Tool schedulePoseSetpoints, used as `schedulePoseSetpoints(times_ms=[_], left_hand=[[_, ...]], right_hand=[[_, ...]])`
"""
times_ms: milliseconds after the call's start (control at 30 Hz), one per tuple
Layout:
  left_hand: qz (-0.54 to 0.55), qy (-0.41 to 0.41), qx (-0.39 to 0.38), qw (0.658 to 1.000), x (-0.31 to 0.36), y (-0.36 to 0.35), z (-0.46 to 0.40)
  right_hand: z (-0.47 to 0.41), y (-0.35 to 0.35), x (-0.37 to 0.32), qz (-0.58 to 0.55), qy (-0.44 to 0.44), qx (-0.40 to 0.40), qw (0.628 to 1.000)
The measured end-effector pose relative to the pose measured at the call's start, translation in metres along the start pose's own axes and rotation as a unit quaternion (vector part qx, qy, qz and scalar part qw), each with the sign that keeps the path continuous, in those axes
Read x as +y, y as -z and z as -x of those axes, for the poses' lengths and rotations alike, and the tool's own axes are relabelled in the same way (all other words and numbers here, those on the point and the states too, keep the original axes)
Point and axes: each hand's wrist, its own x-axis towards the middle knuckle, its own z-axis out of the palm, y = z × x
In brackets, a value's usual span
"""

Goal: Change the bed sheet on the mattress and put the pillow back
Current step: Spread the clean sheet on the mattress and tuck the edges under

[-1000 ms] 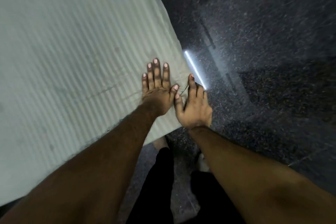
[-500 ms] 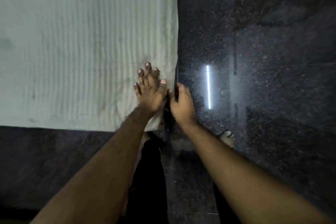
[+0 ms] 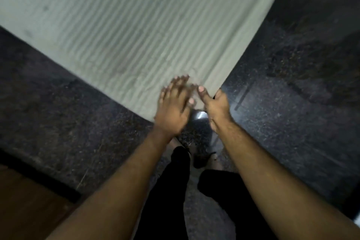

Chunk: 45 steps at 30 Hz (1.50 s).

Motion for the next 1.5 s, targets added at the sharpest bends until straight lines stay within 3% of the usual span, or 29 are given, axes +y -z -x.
schedulePoseSetpoints(times_ms=[100, 200, 400, 600, 800, 1000, 1133, 1233, 1500], left_hand=[[-0.090, 0.003, -0.007, 0.996, 0.009, -0.033, 0.069], [-0.125, 0.061, 0.011, 0.990, 0.021, -0.060, 0.097], [-0.072, 0.208, 0.153, 0.963, 0.072, -0.083, 0.065], [-0.149, 0.283, 0.178, 0.931, 0.092, -0.077, 0.031], [-0.156, 0.194, 0.237, 0.939, 0.089, -0.084, 0.041], [-0.133, 0.174, 0.246, 0.944, 0.090, -0.084, 0.043], [-0.057, 0.121, 0.253, 0.958, 0.096, -0.081, 0.040], [-0.036, 0.140, 0.246, 0.958, 0.097, -0.083, 0.037], [0.015, 0.173, 0.213, 0.961, 0.083, -0.079, 0.016]], right_hand=[[-0.013, 0.004, 0.001, 0.119, 0.033, -0.026, 0.992], [-0.020, 0.014, -0.002, 0.172, 0.040, -0.080, 0.981], [-0.016, 0.046, -0.011, 0.221, 0.017, -0.121, 0.968], [-0.018, 0.066, -0.015, 0.228, -0.020, -0.161, 0.960], [-0.033, 0.079, -0.019, 0.289, 0.037, -0.235, 0.927], [-0.030, 0.073, -0.019, 0.330, 0.026, -0.178, 0.927], [-0.034, 0.078, -0.019, 0.326, 0.042, -0.226, 0.917], [-0.039, 0.084, -0.017, 0.373, 0.054, -0.239, 0.895], [-0.034, 0.080, -0.041, 0.452, 0.087, -0.174, 0.871]])
